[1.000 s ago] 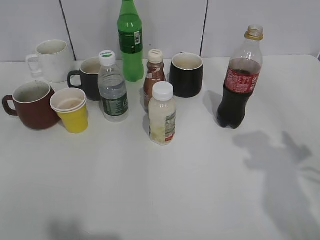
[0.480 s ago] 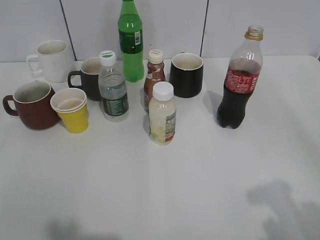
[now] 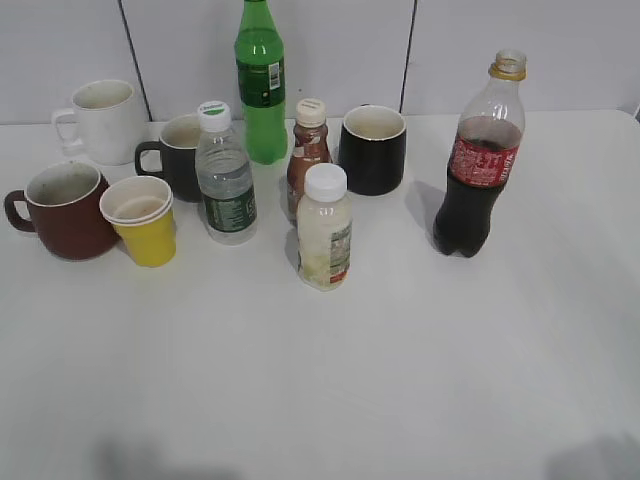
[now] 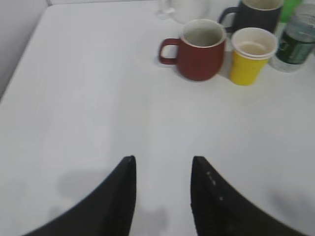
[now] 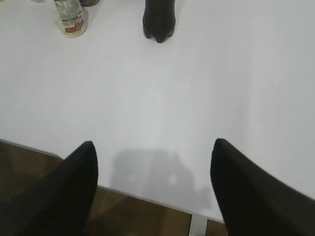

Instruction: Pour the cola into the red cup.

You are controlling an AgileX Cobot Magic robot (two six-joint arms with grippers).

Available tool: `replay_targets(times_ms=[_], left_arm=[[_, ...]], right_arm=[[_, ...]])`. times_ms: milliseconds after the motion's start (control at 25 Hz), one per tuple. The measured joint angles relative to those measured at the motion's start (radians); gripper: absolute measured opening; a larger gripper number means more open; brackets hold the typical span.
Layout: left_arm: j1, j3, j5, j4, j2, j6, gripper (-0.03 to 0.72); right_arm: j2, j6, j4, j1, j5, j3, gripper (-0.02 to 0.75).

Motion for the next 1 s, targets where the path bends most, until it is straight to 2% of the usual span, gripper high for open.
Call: replay_targets(times_ms=[400,480,720,800,1000], left_arm=[[0.000,0.005,-0.015,-0.020,-0.001,0.010,0.290],[0.000,0.005,-0.015,-0.020,-0.003,0.011,0.290],[0.001,0.005,-0.017,-0.021,-0.018,0.011,0.290],[0.002,0.005,-0.017,-0.023,-0.054,0.011,0.290],[0.002,0.005,-0.018,-0.027,-0.116,0.011,0.290]], right_arm=[[0.014,0.008,-0.007,-0.009,-0.025,0.008,0.521],[0.014,0.008,-0.007,-0.047,-0.025,0.008,0.521],[-0.027,0.008,-0.007,-0.269,-0.026,0.009,0.521],[-0.078,0.008,-0.007,-0.297,-0.026,0.009,0.519],[-0.103,0.008,0.001,-0.305,-0.026,0.009,0.519]])
